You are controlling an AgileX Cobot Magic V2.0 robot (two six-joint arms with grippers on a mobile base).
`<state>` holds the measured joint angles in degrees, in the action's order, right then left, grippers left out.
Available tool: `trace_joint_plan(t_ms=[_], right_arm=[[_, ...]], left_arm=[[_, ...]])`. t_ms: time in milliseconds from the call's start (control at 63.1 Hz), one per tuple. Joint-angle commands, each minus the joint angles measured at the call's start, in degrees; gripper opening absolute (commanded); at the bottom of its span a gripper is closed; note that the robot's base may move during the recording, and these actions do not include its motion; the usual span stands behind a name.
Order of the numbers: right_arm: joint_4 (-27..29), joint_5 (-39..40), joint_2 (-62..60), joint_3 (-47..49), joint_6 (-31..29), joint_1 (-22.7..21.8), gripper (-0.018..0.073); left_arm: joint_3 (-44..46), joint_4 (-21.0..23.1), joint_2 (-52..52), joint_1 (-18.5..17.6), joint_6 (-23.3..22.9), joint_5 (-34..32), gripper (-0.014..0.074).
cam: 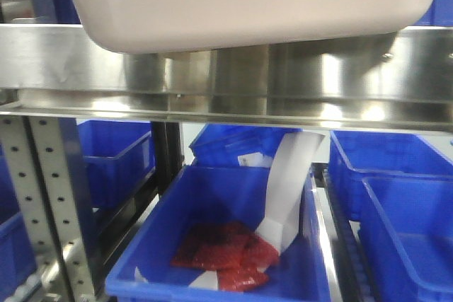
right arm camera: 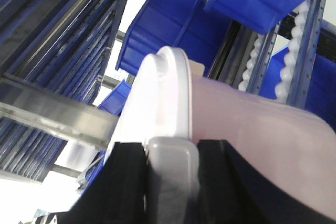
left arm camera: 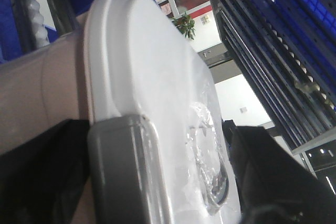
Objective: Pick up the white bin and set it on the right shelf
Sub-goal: 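Carry the bin over the shelf edge and lower it onto the rollers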
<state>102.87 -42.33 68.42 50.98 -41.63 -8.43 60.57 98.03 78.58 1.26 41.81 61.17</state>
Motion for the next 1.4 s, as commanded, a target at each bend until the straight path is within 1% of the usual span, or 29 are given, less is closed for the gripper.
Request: trace_joint_plan(t_ms=[0, 1380], right_arm=[[5.06, -7.94, -1.56, 2.19, -0.53, 1.09, 0.0067], [5.06, -7.94, -1.56, 2.19, -0.53, 1.09, 0.0067]], left_arm=[[2.19, 7.73, -2.33, -1.47, -0.38, 14.70, -0.0126], [2.19, 7.73, -2.33, -1.47, -0.38, 14.70, -0.0126]])
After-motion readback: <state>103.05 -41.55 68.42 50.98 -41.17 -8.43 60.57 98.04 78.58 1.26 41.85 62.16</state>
